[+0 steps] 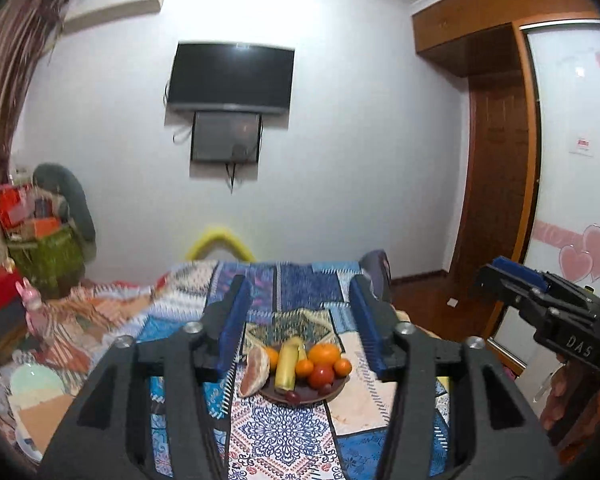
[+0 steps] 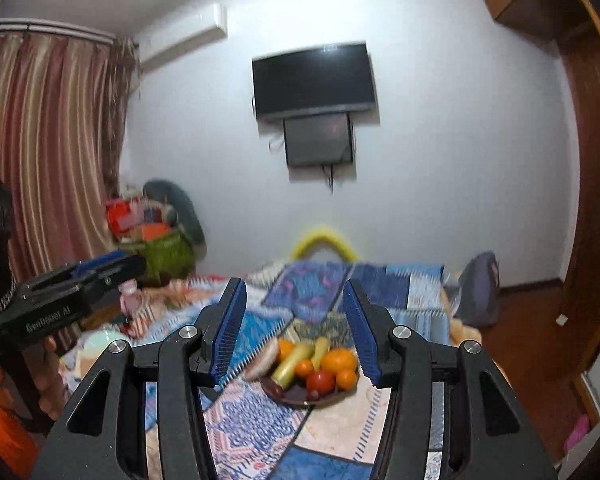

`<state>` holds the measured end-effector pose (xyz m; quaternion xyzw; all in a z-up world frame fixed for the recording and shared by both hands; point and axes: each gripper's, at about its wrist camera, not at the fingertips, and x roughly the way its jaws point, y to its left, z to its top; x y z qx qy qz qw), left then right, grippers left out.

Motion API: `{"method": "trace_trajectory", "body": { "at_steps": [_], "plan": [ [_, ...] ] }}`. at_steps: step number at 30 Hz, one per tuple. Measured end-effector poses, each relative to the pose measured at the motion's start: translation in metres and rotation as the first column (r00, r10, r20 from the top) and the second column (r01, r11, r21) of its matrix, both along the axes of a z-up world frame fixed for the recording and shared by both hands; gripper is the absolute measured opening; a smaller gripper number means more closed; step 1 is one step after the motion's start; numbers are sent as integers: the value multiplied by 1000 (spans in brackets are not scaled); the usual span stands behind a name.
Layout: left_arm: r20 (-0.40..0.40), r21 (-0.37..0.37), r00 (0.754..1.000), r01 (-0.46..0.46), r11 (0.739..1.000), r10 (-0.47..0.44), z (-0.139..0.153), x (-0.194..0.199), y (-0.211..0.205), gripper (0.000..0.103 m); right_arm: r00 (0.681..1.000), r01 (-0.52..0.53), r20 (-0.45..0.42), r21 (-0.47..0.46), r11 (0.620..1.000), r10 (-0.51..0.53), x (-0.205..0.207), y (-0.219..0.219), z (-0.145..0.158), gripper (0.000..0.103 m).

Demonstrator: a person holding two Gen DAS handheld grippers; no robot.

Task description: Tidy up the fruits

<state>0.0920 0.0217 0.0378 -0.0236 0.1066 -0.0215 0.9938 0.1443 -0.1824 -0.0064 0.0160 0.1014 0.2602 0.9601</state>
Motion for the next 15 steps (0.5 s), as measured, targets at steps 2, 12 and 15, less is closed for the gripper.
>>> {"method": "trace_trajectory", "body": {
  "at_steps": [2,12,15],
  "plan": [
    [21,16,1000,-2,1000,1,5,-11,-6,61,999,12,29,11,1000,-12,-11,-2,7,51],
    [67,15,998,-13,1000,12,13,-38,-13,91,989,91,115,30,995,-94,-32,-2,14,87],
    [68,11,998,-18,1000,18,13,-41,-13,95,986,107,128,23,994,-109,-35,-1,15,95]
  ]
}}
